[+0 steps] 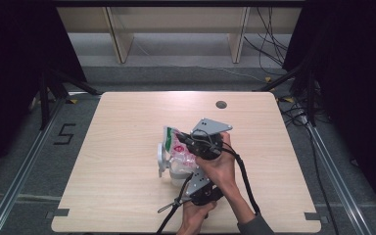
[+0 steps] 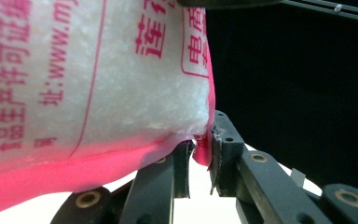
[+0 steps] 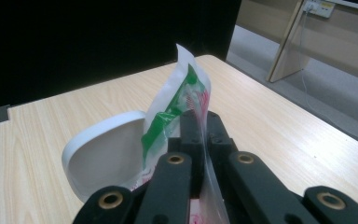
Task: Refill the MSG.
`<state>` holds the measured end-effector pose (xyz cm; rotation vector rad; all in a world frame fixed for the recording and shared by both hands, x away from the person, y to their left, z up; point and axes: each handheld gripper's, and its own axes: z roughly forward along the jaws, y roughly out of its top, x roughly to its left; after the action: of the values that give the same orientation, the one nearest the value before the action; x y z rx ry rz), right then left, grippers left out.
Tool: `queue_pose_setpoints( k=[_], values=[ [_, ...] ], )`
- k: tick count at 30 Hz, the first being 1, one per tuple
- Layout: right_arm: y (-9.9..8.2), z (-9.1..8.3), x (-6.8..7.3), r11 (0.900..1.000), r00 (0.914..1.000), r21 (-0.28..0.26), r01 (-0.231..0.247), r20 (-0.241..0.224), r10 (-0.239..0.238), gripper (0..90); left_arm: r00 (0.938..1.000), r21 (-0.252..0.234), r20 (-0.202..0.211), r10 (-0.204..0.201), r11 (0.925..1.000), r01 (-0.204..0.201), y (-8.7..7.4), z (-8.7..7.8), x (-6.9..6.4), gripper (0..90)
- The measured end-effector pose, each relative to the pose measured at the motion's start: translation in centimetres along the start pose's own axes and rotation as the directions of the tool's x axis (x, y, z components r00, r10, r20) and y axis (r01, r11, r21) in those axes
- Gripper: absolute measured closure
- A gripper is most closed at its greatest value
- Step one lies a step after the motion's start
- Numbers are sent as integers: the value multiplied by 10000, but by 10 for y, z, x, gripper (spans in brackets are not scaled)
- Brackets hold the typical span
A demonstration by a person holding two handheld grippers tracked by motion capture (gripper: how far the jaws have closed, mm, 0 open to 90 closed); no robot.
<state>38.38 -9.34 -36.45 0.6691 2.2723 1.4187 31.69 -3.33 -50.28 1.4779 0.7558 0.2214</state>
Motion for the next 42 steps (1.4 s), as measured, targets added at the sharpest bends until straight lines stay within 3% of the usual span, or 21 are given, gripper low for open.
queue_pose_setpoints(
  k=[3, 8, 10, 12, 18, 20, 23, 25, 28, 30, 39, 42],
  values=[
    [-1, 1, -2, 9997, 9996, -83, 250, 95, -249, 896, 10000, -20, 56, -53, 10000, 54, 0, 0, 1, 791],
    [0, 0, 0, 10000, 10000, -12, -27, 20, 27, 896, 10000, -12, 71, -26, 10000, 26, 0, 0, 1, 792],
    [-1, 3, -1, 9998, 9997, -131, 171, 164, -168, 896, 10000, -27, 47, -58, 10000, 58, 0, 1, 1, 792],
    [-2, 3, 0, 10000, 10000, -5, 28, 51, -28, 896, 10000, -21, 61, -53, 10000, 53, 0, 0, 1, 792],
    [-1, 1, -2, 9997, 9996, -66, 239, 151, -238, 896, 10000, -11, 61, -46, 10000, 46, 0, 0, 1, 792],
    [-2, 3, -1, 10000, 10000, 12, 0, 21, 0, 896, 10000, 69, 37, -45, 10000, 45, 0, -1, 1, 793],
    [-1, 1, -1, 9999, 9999, -45, 114, 63, -113, 896, 10000, -28, 94, -25, 10000, 25, 0, 0, 1, 793],
    [0, -1, 1, 9998, 9998, 52, -215, 58, 215, 896, 10000, -8, 86, -22, 10000, 22, 0, 0, 1, 794],
    [-1, 1, -2, 9998, 9996, -91, 202, 187, -200, 896, 9999, -1, 79, -66, 10000, 66, -1, 0, 1, 792],
    [-2, 2, -1, 10000, 10000, -32, -31, 55, 31, 896, 10000, 60, 18, -42, 10000, 42, -1, -1, 1, 792],
    [-1, 1, -1, 9998, 9998, -140, 132, 179, -130, 896, 10000, 8, 95, -20, 10000, 20, 0, -1, 1, 793],
    [0, 0, 0, 10000, 10000, -16, 24, -37, -24, 896, 10000, 8, 88, -26, 10000, 26, 1, -1, 1, 792]
  ],
)
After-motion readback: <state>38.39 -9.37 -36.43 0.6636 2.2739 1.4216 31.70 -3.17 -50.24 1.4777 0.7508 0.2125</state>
